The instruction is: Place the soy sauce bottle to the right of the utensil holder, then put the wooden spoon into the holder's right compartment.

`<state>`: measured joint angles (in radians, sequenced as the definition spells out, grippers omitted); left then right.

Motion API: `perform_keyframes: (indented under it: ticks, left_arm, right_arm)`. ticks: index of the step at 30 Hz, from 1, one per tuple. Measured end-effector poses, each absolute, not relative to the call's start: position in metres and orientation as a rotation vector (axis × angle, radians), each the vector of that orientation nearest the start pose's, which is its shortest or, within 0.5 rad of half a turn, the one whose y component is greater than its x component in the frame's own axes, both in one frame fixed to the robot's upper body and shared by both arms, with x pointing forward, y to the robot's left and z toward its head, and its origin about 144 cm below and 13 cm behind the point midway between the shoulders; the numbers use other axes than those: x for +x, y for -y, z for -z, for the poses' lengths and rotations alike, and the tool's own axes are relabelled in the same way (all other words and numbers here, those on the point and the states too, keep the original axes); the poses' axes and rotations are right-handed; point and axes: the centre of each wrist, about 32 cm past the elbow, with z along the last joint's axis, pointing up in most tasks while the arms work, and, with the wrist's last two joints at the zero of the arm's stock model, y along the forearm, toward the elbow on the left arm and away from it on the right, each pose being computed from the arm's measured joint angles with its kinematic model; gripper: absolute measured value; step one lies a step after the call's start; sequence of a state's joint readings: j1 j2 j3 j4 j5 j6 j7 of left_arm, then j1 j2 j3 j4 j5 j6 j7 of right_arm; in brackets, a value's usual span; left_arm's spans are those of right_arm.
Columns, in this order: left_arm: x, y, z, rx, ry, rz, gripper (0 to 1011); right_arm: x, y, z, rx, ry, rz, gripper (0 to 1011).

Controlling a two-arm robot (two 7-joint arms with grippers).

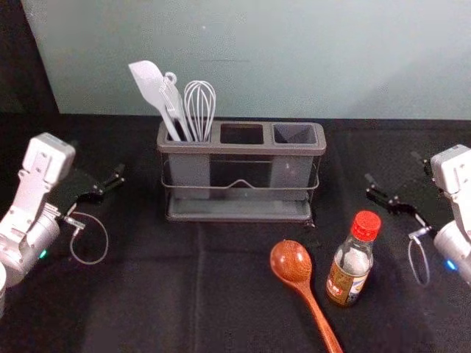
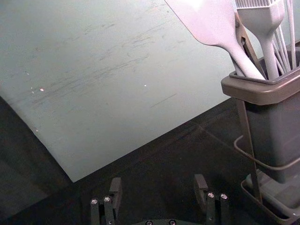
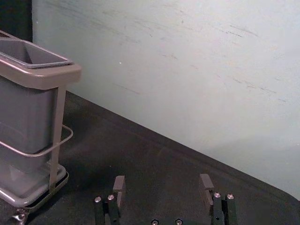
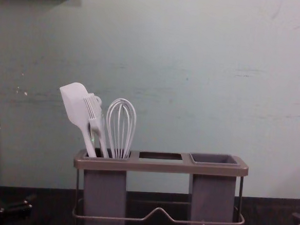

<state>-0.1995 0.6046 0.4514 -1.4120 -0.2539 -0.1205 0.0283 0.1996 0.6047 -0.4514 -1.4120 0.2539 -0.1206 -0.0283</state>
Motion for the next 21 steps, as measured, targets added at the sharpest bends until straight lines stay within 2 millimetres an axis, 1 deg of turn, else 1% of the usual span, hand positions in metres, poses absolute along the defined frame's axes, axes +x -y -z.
perform_keyframes:
  ticks: [16,21]
  left_arm:
    - [0.4886,-0.3097,-1.1398,0.304,0.285,-1.248,1005]
    - [0.4886,-0.3096,-1.1398,0.304,0.285,-1.248,1005]
  right_arm:
    - [0.4883,0.31,-1.1399,-0.305,0.286,1.249,1004]
    - [0.48,0.3144,-1.143,-0.298,0.297,1.243,1004]
